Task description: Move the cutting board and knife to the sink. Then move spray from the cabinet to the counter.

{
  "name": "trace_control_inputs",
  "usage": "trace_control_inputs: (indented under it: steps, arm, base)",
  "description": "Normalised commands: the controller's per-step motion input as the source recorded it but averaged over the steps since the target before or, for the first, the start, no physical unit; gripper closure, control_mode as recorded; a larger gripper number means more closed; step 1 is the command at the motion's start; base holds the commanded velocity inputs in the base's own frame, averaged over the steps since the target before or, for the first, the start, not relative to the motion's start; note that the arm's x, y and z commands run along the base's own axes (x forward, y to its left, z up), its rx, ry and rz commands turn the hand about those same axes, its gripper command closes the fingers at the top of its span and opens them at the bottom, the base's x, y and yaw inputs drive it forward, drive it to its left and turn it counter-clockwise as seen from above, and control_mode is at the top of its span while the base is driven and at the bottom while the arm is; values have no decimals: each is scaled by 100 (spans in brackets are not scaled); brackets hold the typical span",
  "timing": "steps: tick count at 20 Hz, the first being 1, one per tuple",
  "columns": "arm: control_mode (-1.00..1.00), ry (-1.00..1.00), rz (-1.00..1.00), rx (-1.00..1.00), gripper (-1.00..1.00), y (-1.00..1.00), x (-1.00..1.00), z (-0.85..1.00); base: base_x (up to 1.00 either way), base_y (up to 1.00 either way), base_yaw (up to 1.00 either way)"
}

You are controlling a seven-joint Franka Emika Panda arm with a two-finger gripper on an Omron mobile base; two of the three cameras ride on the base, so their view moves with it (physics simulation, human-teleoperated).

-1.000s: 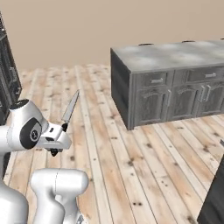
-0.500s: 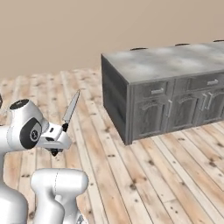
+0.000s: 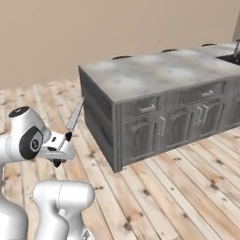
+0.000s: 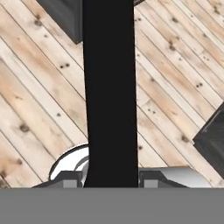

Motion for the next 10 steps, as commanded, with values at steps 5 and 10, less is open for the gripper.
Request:
trace_control_inputs:
  steps: [5,10]
  arm:
    - [100,0,0,0,100,0,0,0]
    - [100,0,0,0,100,0,0,0]
  base:
    - [100,-52,-28]
    - [100,-64,-25]
